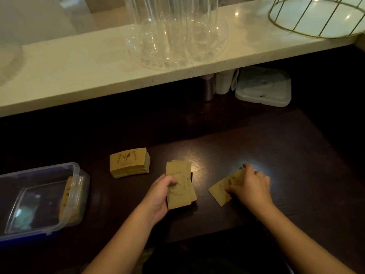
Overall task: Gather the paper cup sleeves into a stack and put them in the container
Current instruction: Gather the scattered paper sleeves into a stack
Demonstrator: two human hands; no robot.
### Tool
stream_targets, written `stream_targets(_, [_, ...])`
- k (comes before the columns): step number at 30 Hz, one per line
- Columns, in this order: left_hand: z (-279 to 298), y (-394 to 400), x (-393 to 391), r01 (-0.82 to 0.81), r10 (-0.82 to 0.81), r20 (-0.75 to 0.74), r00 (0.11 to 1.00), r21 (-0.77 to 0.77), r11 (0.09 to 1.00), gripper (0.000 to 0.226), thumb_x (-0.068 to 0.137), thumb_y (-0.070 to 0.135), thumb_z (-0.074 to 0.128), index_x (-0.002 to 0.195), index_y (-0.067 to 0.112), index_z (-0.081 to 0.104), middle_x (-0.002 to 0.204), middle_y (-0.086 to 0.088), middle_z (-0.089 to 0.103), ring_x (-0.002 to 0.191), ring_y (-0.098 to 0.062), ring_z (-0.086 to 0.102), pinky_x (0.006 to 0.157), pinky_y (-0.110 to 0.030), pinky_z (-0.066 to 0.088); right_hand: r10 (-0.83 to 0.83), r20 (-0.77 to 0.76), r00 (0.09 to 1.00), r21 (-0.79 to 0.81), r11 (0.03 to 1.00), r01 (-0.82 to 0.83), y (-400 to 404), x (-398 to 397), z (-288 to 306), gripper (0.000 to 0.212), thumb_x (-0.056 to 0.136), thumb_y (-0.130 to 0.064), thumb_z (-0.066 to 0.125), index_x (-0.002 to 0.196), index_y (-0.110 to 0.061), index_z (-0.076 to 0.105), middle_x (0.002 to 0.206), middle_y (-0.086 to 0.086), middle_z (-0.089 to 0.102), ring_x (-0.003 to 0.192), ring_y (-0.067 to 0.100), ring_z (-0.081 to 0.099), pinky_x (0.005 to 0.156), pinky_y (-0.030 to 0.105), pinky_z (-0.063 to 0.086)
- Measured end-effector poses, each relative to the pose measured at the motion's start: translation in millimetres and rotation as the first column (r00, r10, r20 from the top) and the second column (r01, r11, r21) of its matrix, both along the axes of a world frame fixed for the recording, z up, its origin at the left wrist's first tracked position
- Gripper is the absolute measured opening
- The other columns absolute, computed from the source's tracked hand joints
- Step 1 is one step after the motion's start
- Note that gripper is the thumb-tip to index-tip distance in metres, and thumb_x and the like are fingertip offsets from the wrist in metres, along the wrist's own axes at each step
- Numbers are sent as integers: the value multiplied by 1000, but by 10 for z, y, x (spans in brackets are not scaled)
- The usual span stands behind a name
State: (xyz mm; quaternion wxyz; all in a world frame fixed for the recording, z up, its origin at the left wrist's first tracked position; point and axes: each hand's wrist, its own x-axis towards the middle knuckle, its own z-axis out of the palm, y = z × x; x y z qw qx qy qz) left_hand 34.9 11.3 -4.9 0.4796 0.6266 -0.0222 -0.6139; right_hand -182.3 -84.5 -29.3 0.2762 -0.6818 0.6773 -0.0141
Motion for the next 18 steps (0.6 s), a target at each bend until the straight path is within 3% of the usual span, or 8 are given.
stream_targets(2, [13, 15, 6, 4, -4, -2, 1000, 9, 1000, 28, 90, 15, 48, 114, 11, 61, 108, -20, 69, 99, -35, 66, 67, -44, 58, -73, 273, 959, -52, 995, 90, -27, -41, 67, 50, 79, -27, 75, 123, -10, 58, 111, 16, 68, 106, 35, 58, 89, 41, 46])
stream_targets(4, [29, 30, -4, 15, -15, -7, 1000, 13, 1000, 30, 91, 24, 50, 116, 12, 63, 107, -18, 71, 99, -33, 67, 71, -43, 57, -205, 642, 739, 99, 978, 185, -61, -63, 228, 15, 84, -16, 71, 98, -14, 72, 85, 6, 74, 82, 25, 67, 69, 32, 51])
stream_targets(6, [57, 44, -9, 20, -20, -24, 1000, 6, 1000, 36, 93, 37, 48, 116, 14, 66, 108, -16, 73, 101, -32, 67, 78, -44, 56, -299, 817, 492, 316, 947, 52, -95, -29, 429, 11, 84, -14, 67, 89, -9, 75, 73, 2, 75, 68, 15, 66, 59, 22, 50])
stream_targets(7, [74, 47, -12, 29, -29, -38, 999, -2, 1000, 42, 93, 44, 46, 115, 15, 67, 110, -16, 72, 102, -31, 67, 82, -45, 55, -300, 840, 452, 366, 928, -64, -109, 23, 528, 16, 81, -17, 68, 90, -6, 76, 72, 3, 74, 66, 14, 66, 58, 21, 51])
stream_targets(11, [132, 90, 16, 117, -122, -105, 987, -60, 991, 52, 91, 60, 38, 92, 27, 79, 104, -10, 75, 97, -26, 70, 79, -38, 56, -63, 815, 576, 303, 894, -331, -90, 446, 749, 20, 74, -18, 76, 90, -6, 76, 73, 3, 73, 63, 9, 65, 51, 16, 48])
stream_targets(14, [159, 205, 103, 142, -156, -151, 976, -101, 985, 48, 91, 59, 40, 95, 29, 77, 105, -11, 75, 103, -30, 67, 84, -44, 54, 116, 743, 659, 200, 901, -385, -25, 834, 761, 15, 80, -18, 75, 92, -10, 76, 82, 7, 76, 73, 19, 70, 62, 28, 55])
stream_targets(18, [137, 421, 265, 170, -194, -126, 973, -182, 969, 31, 85, 18, 65, 116, 16, 63, 103, -11, 74, 95, -27, 70, 79, -39, 57, 398, 509, 763, -20, 892, -452, 100, 1235, 660, 19, 79, -33, 76, 93, -19, 75, 77, -5, 69, 72, 13, 65, 60, 28, 49])
